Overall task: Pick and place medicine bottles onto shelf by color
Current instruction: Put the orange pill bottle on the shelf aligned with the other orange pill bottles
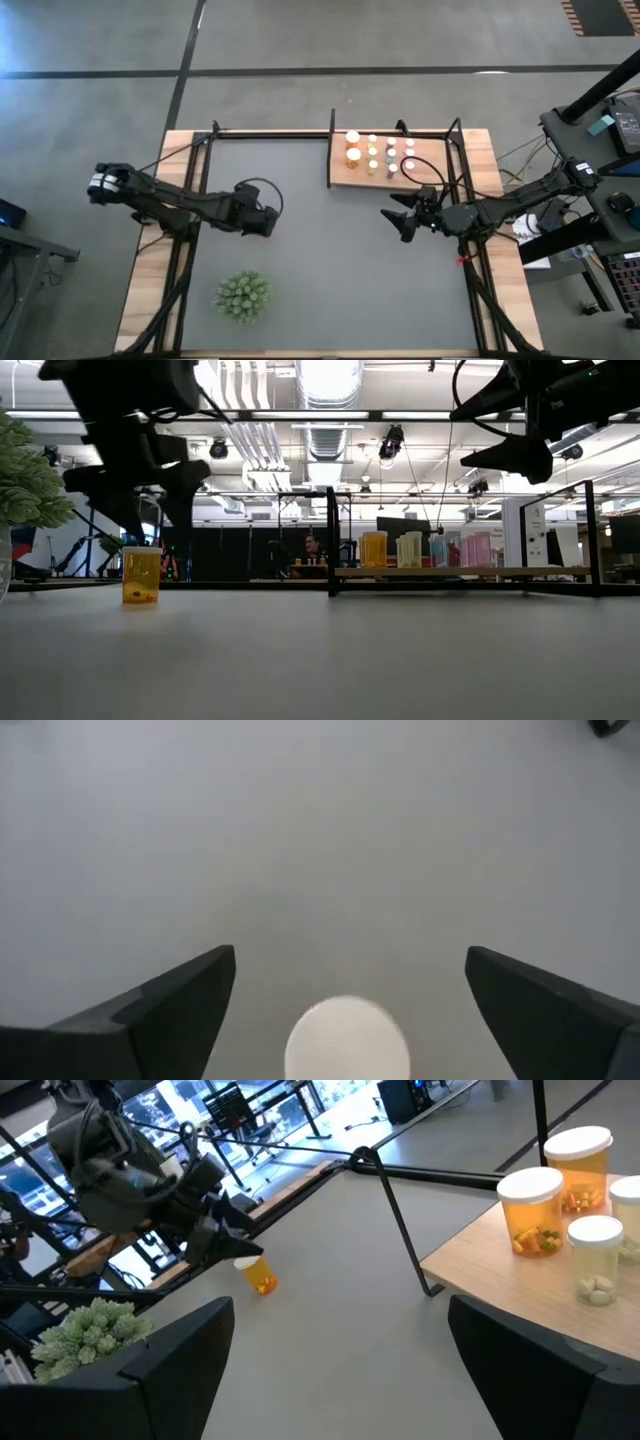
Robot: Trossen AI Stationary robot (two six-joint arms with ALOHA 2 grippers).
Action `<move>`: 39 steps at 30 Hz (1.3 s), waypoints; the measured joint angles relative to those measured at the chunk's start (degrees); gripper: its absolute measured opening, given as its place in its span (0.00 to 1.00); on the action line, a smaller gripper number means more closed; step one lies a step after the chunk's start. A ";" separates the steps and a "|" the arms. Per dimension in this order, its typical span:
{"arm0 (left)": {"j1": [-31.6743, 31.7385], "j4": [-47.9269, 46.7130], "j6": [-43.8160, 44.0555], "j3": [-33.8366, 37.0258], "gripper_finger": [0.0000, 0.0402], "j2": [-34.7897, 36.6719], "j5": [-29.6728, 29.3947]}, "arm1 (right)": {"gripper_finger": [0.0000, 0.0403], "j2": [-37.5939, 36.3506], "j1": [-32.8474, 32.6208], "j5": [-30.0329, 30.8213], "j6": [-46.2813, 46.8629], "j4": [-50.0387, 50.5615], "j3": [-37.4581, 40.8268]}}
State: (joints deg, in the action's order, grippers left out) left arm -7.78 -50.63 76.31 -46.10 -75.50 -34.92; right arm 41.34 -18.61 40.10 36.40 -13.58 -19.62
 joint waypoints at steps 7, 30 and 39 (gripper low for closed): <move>-6.41 1.73 5.71 4.24 0.94 0.00 -4.99 | 0.89 0.00 0.00 0.00 0.00 0.00 0.00; -11.66 27.76 3.51 21.26 0.93 -0.22 -8.60 | 0.89 0.00 0.00 0.00 0.00 0.02 0.00; -11.66 31.25 -0.42 22.29 0.83 -0.22 -12.31 | 0.89 0.00 0.00 0.00 0.00 0.00 0.00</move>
State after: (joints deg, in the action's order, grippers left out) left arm -19.44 -19.38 75.89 -23.81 -75.72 -47.23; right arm 41.34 -18.61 40.10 36.40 -13.58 -19.62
